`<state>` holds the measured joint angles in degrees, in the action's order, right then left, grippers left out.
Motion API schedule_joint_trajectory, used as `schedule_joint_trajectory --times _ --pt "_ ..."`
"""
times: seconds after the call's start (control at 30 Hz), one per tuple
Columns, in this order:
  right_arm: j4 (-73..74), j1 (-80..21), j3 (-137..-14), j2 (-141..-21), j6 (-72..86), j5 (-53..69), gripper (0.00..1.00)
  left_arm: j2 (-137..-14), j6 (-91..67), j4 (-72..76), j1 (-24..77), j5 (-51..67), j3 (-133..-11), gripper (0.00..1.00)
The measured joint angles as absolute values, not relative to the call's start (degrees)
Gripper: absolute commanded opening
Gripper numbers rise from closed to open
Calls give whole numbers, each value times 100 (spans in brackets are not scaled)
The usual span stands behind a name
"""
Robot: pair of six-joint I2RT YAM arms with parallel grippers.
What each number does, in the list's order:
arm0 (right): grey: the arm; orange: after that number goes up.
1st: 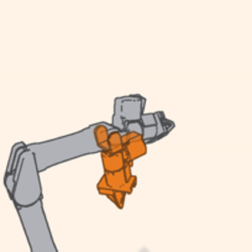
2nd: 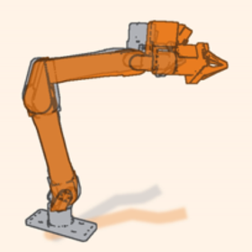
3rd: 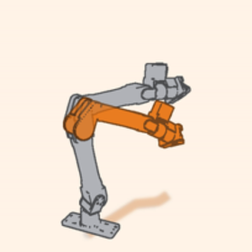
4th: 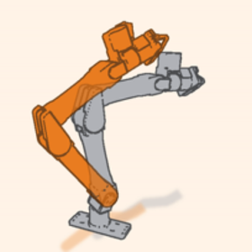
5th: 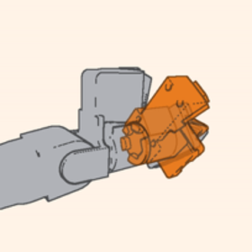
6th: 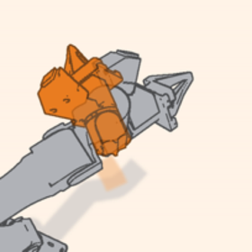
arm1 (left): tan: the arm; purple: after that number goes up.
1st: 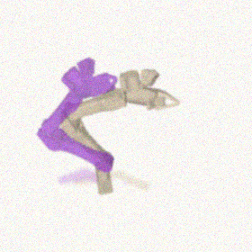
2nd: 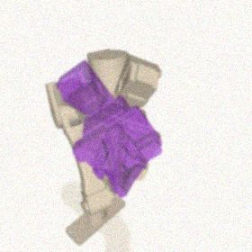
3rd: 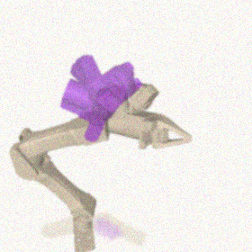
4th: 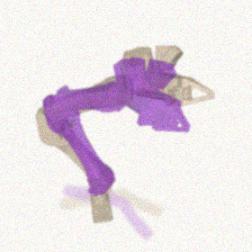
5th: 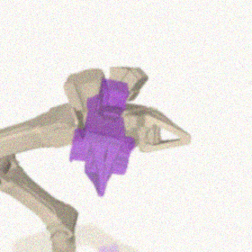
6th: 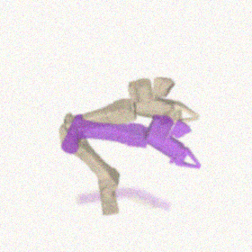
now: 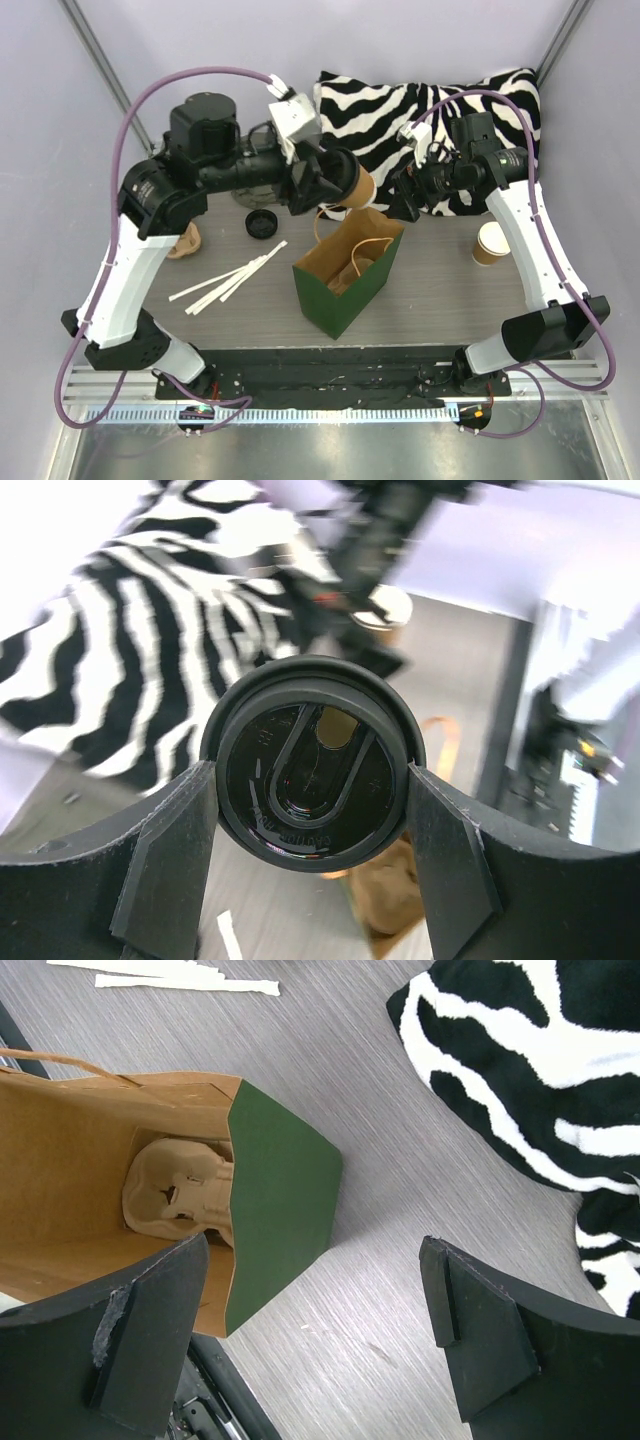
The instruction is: Pack the takeout coffee
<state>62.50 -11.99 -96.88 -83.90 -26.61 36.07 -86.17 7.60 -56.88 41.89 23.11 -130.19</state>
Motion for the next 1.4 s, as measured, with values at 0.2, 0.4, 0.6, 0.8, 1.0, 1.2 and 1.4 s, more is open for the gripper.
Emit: schedule_joint_trajectory --times 0.2,0.4,0.6,0.8,1.0,1.2,1.4 --pt "6246 -1199 -9688 -8468 -2613 3588 96 -8726 819 -5806 4899 2237 -12908 25" --pt "6243 -1199 -9688 -8479 -2589 3601 95 -8718 847 -5819 5061 1809 -12411 24" --pt "6215 -1197 -9675 -8479 -2550 3736 88 -8687 952 -5857 5061 1479 -11935 24" --pt "6187 -1199 -9644 -8527 -2515 4010 76 -8475 1055 -5859 5127 1426 -11019 23" --pt "6130 -1251 -9417 -8554 -2506 4147 71 -8357 1118 -5815 5280 1389 -10447 22" --pt "6034 -1612 -9277 -8554 -2521 3999 28 -8259 1127 -5660 5352 1275 -10103 21" --pt "5867 -1835 -9236 -8506 -2508 3863 1 -7830 1323 -5352 5544 1114 -9443 20"
